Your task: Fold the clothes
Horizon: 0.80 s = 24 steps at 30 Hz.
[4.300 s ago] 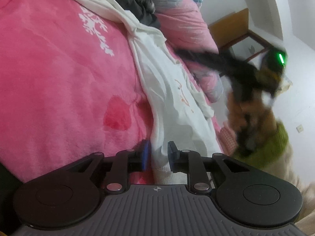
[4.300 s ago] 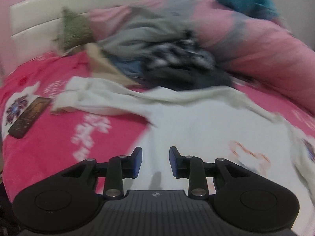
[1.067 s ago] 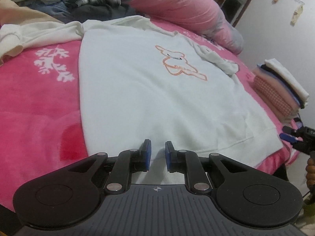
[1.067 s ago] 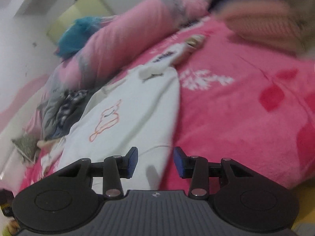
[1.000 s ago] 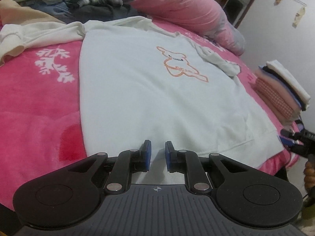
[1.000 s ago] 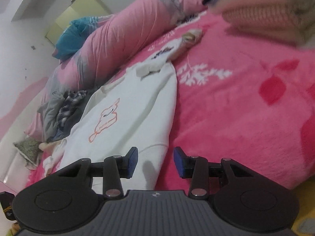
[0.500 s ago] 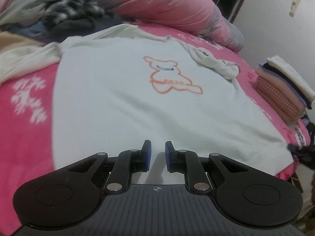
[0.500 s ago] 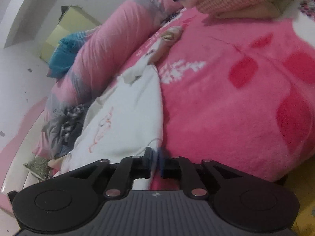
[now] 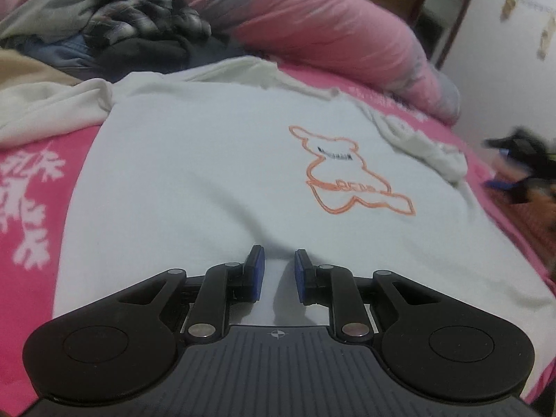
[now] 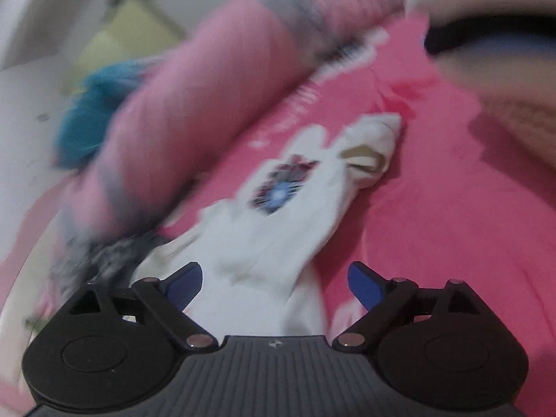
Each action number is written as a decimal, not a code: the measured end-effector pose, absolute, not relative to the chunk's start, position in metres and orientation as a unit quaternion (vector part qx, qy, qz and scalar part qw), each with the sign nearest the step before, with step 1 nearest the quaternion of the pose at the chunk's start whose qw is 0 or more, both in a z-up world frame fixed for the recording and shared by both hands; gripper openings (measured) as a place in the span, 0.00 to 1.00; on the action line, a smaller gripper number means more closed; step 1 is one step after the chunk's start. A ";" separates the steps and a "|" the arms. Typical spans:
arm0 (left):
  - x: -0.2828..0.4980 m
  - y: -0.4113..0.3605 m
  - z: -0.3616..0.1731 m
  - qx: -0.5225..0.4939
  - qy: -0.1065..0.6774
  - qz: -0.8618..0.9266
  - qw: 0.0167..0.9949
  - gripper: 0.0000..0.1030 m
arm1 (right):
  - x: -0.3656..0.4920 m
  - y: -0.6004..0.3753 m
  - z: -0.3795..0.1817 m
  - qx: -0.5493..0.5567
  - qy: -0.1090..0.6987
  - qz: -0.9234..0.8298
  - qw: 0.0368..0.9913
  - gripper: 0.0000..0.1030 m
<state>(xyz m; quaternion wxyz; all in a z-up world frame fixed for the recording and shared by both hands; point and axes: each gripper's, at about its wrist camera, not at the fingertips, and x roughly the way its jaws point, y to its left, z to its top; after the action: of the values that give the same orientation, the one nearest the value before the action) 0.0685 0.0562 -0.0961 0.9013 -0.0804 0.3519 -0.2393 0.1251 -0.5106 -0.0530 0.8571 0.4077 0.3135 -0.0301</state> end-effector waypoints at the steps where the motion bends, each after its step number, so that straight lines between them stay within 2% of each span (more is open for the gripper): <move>1: 0.068 0.059 -0.099 -0.086 0.345 -0.241 0.903 0.19 | 0.149 -0.522 -0.067 0.428 0.327 -0.035 0.842 0.89; 2: 0.067 0.060 -0.100 -0.091 0.341 -0.243 0.904 0.19 | 0.164 -0.527 -0.079 0.439 0.333 -0.034 0.833 0.74; 3: 0.067 0.061 -0.102 -0.096 0.338 -0.244 0.904 0.19 | 0.176 -0.530 -0.090 0.449 0.338 -0.033 0.827 0.38; 4: 0.067 0.062 -0.103 -0.101 0.335 -0.245 0.904 0.19 | 0.188 -0.529 -0.094 0.443 0.342 -0.026 0.828 0.19; 5: 0.067 0.063 -0.104 -0.106 0.331 -0.246 0.905 0.19 | 0.199 -0.527 -0.096 0.434 0.345 -0.019 0.832 0.09; 6: 0.067 0.064 -0.106 -0.110 0.328 -0.248 0.905 0.19 | 0.201 -0.528 -0.086 0.420 0.319 -0.016 0.849 0.07; 10: 0.067 0.070 -0.110 -0.129 0.322 -0.256 0.902 0.19 | 0.197 -0.533 -0.032 0.353 0.177 -0.008 0.919 0.07; 13: 0.068 0.072 -0.111 -0.139 0.322 -0.260 0.900 0.19 | 0.195 -0.564 -0.028 0.359 0.119 -0.088 0.921 0.07; 15: 0.069 0.072 -0.112 -0.141 0.322 -0.261 0.899 0.19 | 0.202 -0.582 -0.050 0.363 0.137 -0.129 0.913 0.09; 19: 0.070 0.072 -0.112 -0.140 0.322 -0.261 0.899 0.19 | 0.226 -0.585 -0.100 0.305 0.274 -0.206 0.889 0.15; 20: 0.069 0.072 -0.112 -0.139 0.321 -0.261 0.900 0.19 | 0.224 -0.579 -0.100 0.296 0.278 -0.205 0.891 0.21; 21: 0.069 0.072 -0.112 -0.138 0.321 -0.261 0.900 0.19 | 0.219 -0.574 -0.094 0.300 0.276 -0.198 0.892 0.42; 22: 0.069 0.072 -0.112 -0.138 0.320 -0.261 0.900 0.19 | 0.213 -0.570 -0.086 0.312 0.275 -0.187 0.890 0.53; 23: 0.069 0.072 -0.113 -0.138 0.320 -0.261 0.900 0.19 | 0.205 -0.565 -0.077 0.316 0.283 -0.184 0.887 0.69; 24: 0.069 0.072 -0.113 -0.138 0.319 -0.261 0.900 0.19 | 0.196 -0.559 -0.068 0.317 0.294 -0.183 0.883 0.73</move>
<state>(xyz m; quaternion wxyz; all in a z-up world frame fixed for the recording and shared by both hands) 0.0689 0.0721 -0.1129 0.9004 -0.1383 0.3191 -0.2613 0.1962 -0.5590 -0.0678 0.8830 0.3167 0.2939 -0.1834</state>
